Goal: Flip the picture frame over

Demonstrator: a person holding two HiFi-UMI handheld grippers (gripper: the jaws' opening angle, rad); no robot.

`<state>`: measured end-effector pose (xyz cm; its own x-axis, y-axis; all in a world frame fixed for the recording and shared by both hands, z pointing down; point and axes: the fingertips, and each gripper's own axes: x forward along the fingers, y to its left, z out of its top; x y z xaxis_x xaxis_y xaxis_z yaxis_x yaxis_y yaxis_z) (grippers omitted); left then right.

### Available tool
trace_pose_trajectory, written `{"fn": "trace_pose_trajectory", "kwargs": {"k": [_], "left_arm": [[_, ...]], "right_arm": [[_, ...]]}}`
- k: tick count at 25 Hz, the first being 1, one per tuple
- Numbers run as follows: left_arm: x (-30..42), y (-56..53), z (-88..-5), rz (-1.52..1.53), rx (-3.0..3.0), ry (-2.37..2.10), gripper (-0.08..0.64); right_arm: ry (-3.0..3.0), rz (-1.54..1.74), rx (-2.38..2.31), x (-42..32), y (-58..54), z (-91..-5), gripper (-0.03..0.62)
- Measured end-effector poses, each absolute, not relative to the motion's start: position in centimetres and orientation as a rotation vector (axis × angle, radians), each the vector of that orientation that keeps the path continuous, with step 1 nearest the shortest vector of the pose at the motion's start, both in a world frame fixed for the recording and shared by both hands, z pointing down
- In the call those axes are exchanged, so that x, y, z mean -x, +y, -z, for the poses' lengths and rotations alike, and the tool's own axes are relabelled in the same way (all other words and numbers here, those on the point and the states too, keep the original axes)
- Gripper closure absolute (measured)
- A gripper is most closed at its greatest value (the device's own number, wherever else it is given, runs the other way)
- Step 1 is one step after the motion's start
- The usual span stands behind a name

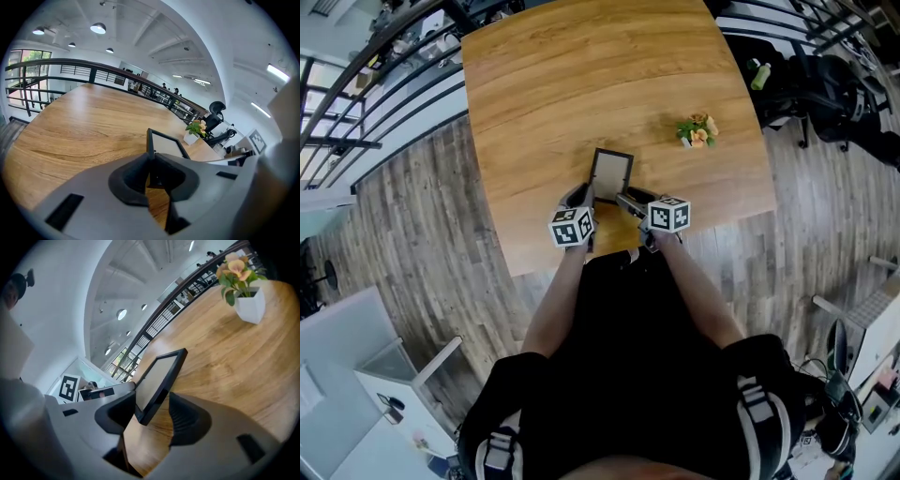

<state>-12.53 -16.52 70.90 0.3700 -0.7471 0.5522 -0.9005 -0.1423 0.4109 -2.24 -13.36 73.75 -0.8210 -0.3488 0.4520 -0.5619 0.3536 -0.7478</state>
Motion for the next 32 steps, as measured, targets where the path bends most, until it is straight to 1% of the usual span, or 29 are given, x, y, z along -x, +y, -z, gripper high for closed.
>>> {"fn": "trace_pose_trajectory", "kwargs": {"k": [5, 7, 8, 14, 20, 29, 32], "left_arm": [[12.2, -16.2, -70.5, -0.284, -1.966, -1.405, 0.503], [12.4, -16.1, -70.4, -0.284, -1.971, -1.406, 0.503], [12.4, -16.1, -70.3, -0.283, -1.973, -1.406, 0.503], [12.0, -16.0, -70.1, -0.264, -1.992, -1.402, 0.505], [11.4, -16.2, -69.3, -0.238, -2.028, -1.394, 0.503], [11.7, -15.8, -69.6, -0.236, -2.018, -1.379, 0.503], [11.6, -15.8, -69.6, -0.239, -2.012, -1.371, 0.502]], "right_arm": [[-2.387, -1.543, -0.826, 3.0, -13.0, -74.2, 0.383], [-2.392, -1.540, -0.841, 2.9, -13.1, -74.1, 0.404], [-2.399, -1.536, -0.845, 2.8, -13.1, -73.9, 0.425], [-2.452, -1.522, -0.855, 2.2, -13.8, -72.2, 0.445], [-2.482, -1.598, -0.893, 1.5, -14.6, -71.0, 0.497], [-2.509, -1.632, -0.935, 1.7, -15.3, -69.2, 0.509], [-2.495, -1.605, -0.938, 1.5, -15.1, -70.1, 0.511]]}}
